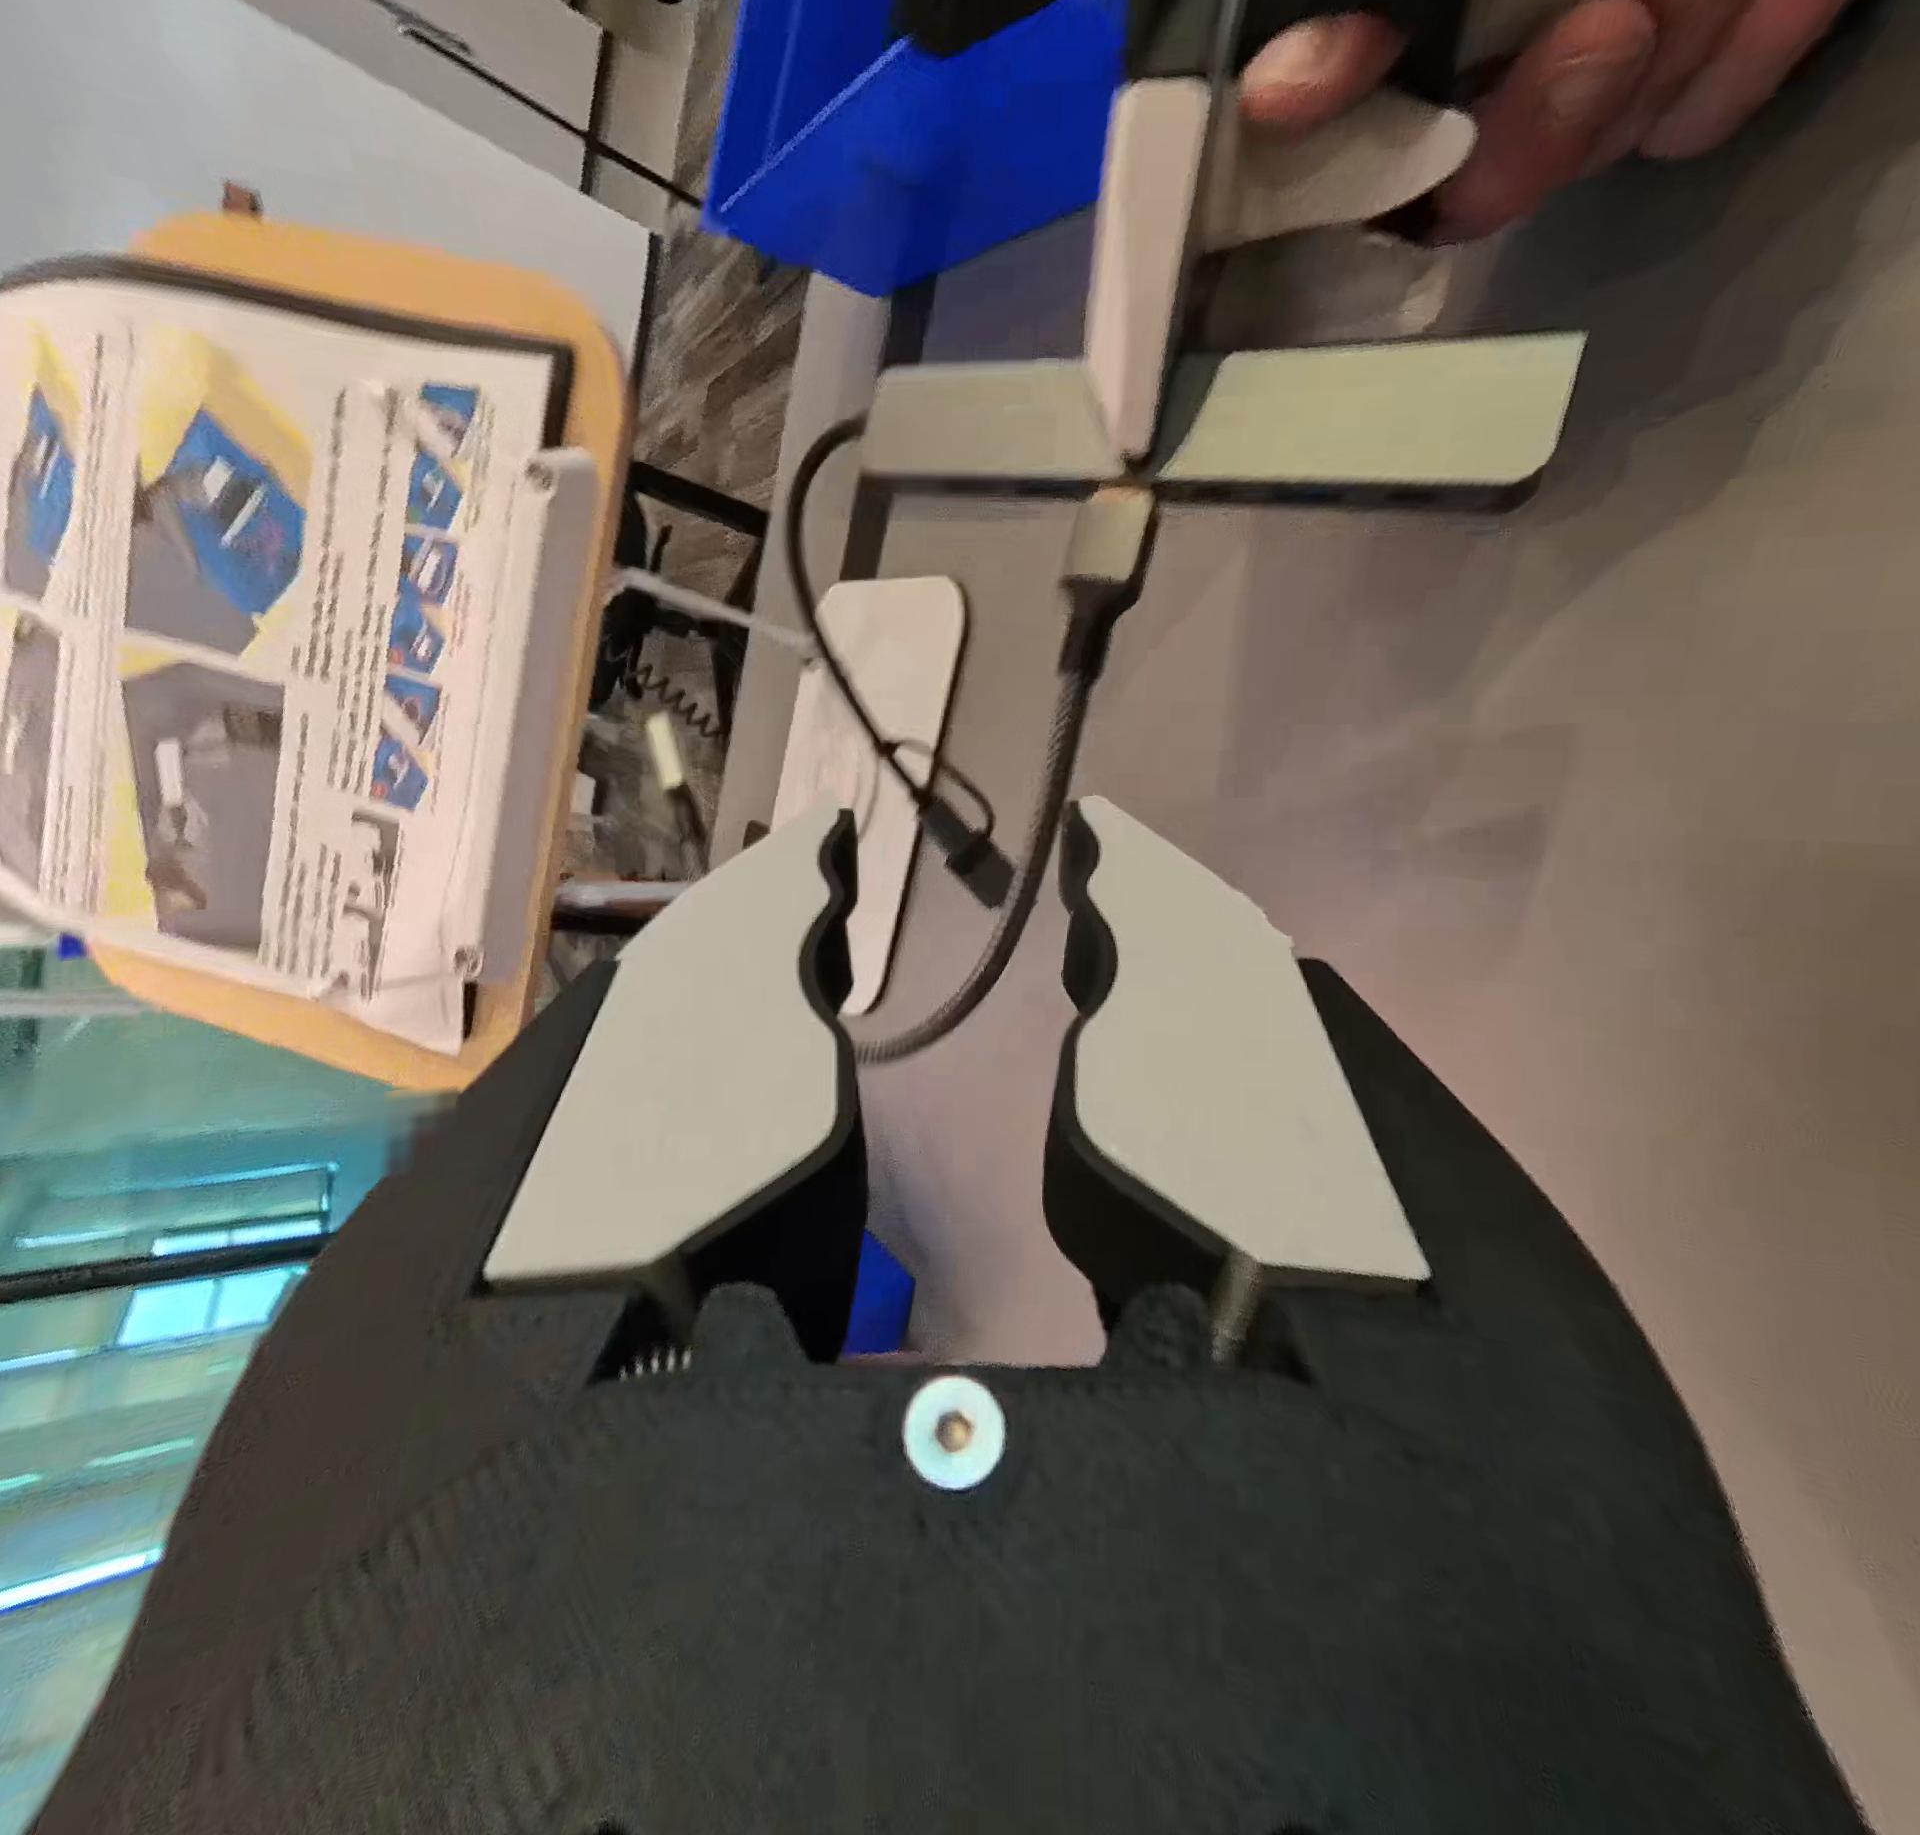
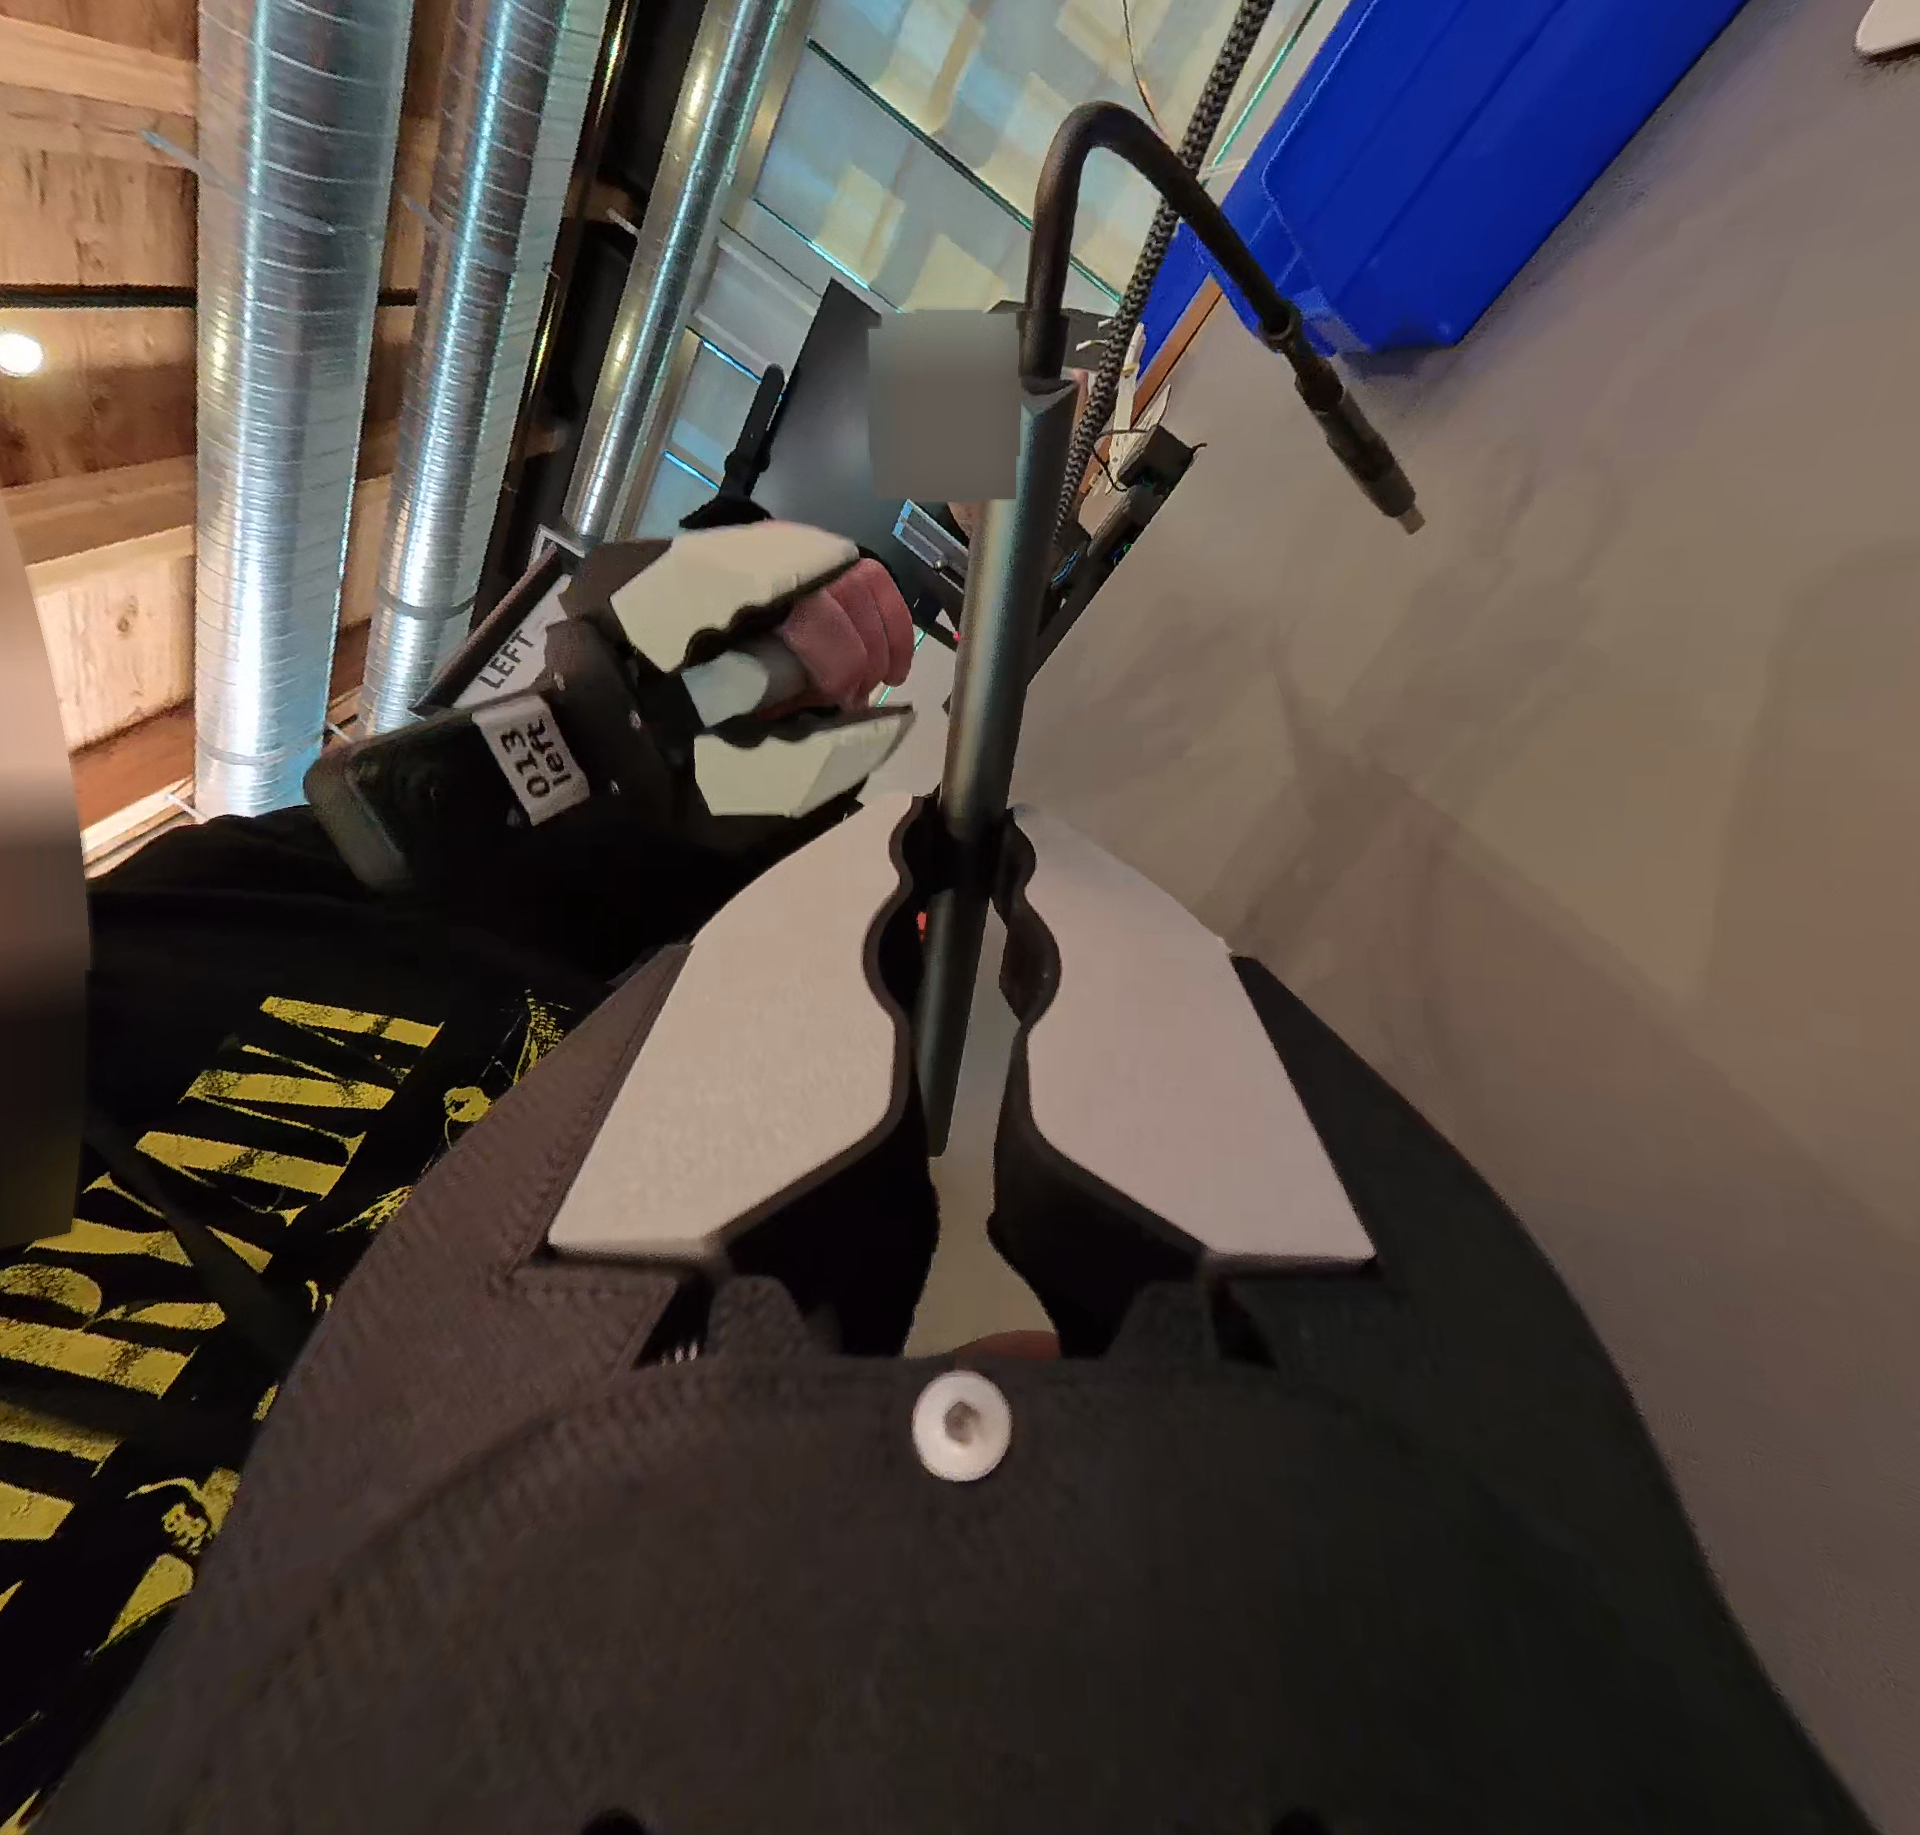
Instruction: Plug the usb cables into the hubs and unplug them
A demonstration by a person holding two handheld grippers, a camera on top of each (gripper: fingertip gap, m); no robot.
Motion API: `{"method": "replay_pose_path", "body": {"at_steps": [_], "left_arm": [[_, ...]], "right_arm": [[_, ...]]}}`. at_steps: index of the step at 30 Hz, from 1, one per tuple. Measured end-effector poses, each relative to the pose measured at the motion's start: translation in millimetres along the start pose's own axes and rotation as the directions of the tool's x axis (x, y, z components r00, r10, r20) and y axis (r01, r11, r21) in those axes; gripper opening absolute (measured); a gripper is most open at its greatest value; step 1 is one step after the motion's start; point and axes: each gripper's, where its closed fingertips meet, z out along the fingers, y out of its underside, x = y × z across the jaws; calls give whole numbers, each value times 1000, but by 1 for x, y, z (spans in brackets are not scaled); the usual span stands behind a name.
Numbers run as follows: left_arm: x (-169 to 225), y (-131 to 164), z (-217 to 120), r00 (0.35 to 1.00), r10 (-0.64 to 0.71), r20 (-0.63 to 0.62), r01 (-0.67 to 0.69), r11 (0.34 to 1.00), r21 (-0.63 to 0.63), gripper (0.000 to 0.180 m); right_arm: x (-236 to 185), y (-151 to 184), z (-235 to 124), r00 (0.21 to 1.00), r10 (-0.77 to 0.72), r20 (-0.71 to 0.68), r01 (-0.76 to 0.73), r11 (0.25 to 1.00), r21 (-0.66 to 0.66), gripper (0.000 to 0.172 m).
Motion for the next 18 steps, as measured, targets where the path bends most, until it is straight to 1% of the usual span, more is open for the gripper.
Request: {"method": "replay_pose_path", "body": {"at_steps": [1,3,5,9,12,14,16,18], "left_arm": [[-9,8,-4,999,-36,13,36,999,-1,39],[-29,30,-14,989,-149,23,149,989,-8,45],[-51,56,-23,974,-217,59,219,975,-27,47],[-90,118,-36,962,-233,142,251,961,-120,43],[-117,175,-39,958,-214,189,255,939,-231,38],[-129,214,-35,959,-233,159,272,915,-299,34],[-134,250,-24,961,-262,85,275,892,-358,35],[-137,279,-8,960,-280,0,255,874,-414,32]], "right_arm": [[0,-2,0,1000,-6,0,6,1000,6,10],[3,-5,0,1000,-13,-11,13,1000,14,10],[4,-9,2,1000,-25,-8,25,999,21,10],[7,-15,5,999,-39,-1,39,999,27,10],[6,-19,3,999,-39,14,39,998,45,10],[5,-20,2,999,-41,24,39,998,54,10],[5,-19,2,999,-42,20,41,998,52,10],[6,-18,2,999,-43,19,42,998,46,10]]}}
